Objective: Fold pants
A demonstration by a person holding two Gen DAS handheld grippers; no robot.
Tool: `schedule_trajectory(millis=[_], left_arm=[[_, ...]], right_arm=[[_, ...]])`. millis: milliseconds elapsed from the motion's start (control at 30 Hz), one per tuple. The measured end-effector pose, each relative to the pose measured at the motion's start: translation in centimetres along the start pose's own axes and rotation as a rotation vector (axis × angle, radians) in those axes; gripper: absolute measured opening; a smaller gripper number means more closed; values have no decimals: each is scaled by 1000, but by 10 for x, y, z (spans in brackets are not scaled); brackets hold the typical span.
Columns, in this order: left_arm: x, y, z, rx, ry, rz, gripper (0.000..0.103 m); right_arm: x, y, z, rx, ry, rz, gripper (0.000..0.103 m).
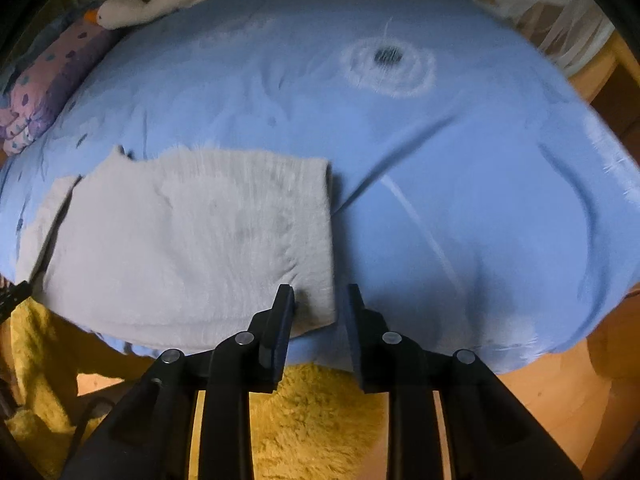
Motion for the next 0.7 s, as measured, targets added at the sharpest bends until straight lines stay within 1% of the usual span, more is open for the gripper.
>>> schedule_trajectory(millis=[33,100,167,233,400,533,567,600,667,700], left_arm=[[-4,0,-4,18,14,-15,47],[-7,2,-16,43,28,-34,48],[-5,3,-25,51,26,-48,48],[0,6,-37,51,30,-47,48],[16,11,-58,32,18,-34,48],[30,14,-70,47,4,-54,48],[34,15,-72,48,1,-57,48],[37,16,-74,47,-2,-60,48],[46,16,-80,47,-8,-70,48],[51,17,-82,47,-13,-75,48]], right_arm=[[-6,0,-2,-2,18,17,27],[-19,2,-9,-9,62,45,28],[-28,-3,-16,-9,90,33,28],[-32,-11,-18,-18,100,10,29],[-24,-35,-17,-41,99,-31,29],[-7,-52,-14,-27,93,-66,29],[-4,-56,-13,-22,89,-75,33],[0,-59,-12,-19,83,-83,39],[10,-64,-11,-10,68,-94,45],[15,-67,-10,-9,64,-98,45]])
Point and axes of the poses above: each gripper's, at about its wrist camera, not at the fingertips, and x roughly the way its jaws point, y to its right, z to its underside, the point moved 8 cm from there along x, roughly the way its jaws point, and after that the axes turned 4 degrees about x, right-handed, at the moved point
